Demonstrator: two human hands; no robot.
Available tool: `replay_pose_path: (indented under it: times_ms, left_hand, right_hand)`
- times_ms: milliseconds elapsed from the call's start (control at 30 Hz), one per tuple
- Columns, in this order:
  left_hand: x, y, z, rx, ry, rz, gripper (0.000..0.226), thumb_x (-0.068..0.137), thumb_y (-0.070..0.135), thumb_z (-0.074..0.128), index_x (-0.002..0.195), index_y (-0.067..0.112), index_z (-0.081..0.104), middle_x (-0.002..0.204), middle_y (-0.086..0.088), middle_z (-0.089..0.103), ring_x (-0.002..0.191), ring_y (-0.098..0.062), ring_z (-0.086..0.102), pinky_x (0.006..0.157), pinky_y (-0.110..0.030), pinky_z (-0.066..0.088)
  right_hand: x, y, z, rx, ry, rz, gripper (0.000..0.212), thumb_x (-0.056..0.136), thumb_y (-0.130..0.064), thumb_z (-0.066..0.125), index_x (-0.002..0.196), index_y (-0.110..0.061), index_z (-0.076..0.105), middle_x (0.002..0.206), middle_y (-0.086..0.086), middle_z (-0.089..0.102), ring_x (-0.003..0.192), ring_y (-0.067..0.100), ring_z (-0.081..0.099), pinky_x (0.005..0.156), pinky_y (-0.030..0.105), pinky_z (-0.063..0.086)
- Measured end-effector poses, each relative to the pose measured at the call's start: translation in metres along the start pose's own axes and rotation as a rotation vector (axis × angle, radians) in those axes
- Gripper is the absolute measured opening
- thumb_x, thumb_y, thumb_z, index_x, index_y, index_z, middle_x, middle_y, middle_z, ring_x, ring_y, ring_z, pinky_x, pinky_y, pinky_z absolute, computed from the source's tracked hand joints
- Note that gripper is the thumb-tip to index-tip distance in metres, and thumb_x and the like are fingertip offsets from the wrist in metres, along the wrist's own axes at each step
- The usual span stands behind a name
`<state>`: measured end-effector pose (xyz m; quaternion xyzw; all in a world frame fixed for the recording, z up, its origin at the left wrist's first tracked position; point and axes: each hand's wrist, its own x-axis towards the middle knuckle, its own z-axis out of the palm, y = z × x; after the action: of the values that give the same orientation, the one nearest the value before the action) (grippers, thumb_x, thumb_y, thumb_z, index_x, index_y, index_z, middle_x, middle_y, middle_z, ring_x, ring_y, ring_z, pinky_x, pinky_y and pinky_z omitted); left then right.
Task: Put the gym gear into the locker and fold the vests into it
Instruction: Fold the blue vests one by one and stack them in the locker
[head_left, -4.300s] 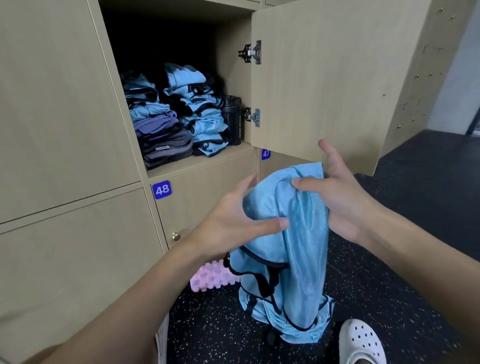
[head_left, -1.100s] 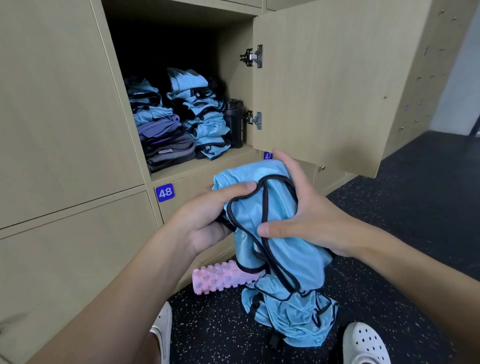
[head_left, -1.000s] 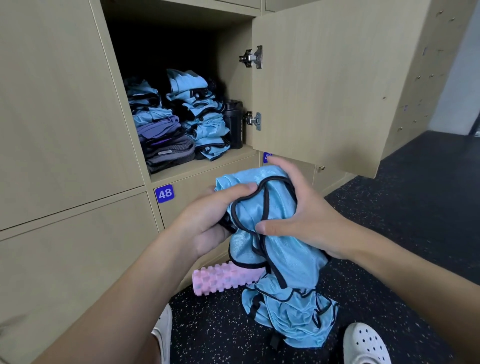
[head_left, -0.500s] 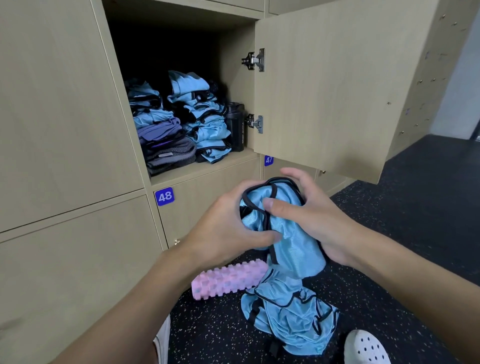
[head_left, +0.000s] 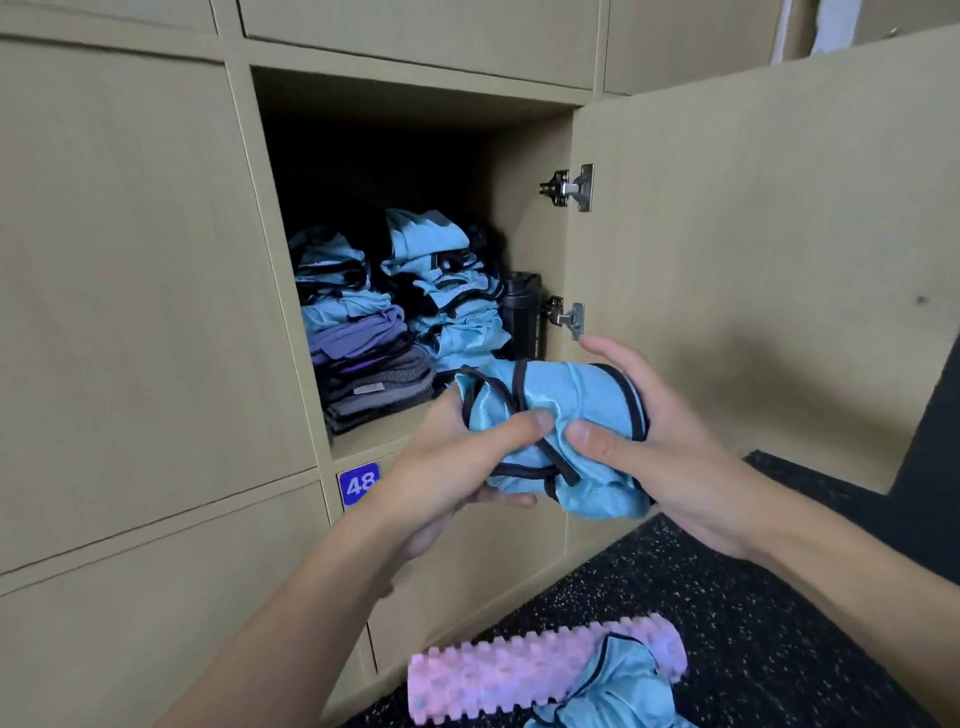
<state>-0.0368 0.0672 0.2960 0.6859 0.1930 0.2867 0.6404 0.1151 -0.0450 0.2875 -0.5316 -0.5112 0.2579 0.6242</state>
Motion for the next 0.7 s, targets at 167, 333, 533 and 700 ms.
replay_pose_path:
  times_ms: [167,333,533,700]
  left_hand:
    - [0.042,0.004,-0.02,-0.003,0.211,0.133,0.041,0.086,0.025,0.077,0.119,0.029,0.054,0.101,0.013,0.075,0.093,-0.008,0.072,0.083,-0.034,0.06]
    - [0.083,0.001,-0.046,0.153,0.472,0.262,0.048,0.085,0.04,0.075,0.122,0.045,0.044,0.111,0.013,0.066,0.101,-0.006,0.066,0.089,-0.033,0.054]
    - [0.132,0.005,-0.082,0.336,0.653,0.429,0.051,0.086,0.042,0.069,0.131,0.043,0.045,0.129,0.02,0.044,0.107,0.031,0.034,0.078,0.009,0.029]
    - [0.175,0.008,-0.117,0.395,0.814,0.526,0.06,0.091,0.04,0.066,0.144,0.039,0.037,0.144,0.019,0.035,0.124,0.021,0.031,0.091,0.008,0.025]
  right_hand:
    - [0.054,0.01,0.005,0.014,0.002,-0.015,0.063,0.081,-0.015,0.073,0.13,-0.047,0.05,0.117,-0.011,0.068,0.106,0.014,0.069,0.087,0.037,0.058]
    - [0.114,0.021,0.019,-0.002,0.041,-0.092,0.053,0.088,-0.007,0.07,0.121,-0.046,0.058,0.123,-0.004,0.064,0.107,0.017,0.067,0.091,0.042,0.056]
    - [0.199,0.022,0.035,-0.025,0.015,-0.143,0.042,0.086,-0.015,0.074,0.114,-0.045,0.064,0.117,-0.004,0.068,0.108,0.018,0.066,0.099,0.047,0.052]
    - [0.278,0.016,0.056,-0.037,-0.024,-0.179,0.041,0.08,-0.031,0.078,0.114,-0.049,0.063,0.129,0.002,0.059,0.118,0.022,0.059,0.102,0.048,0.049]
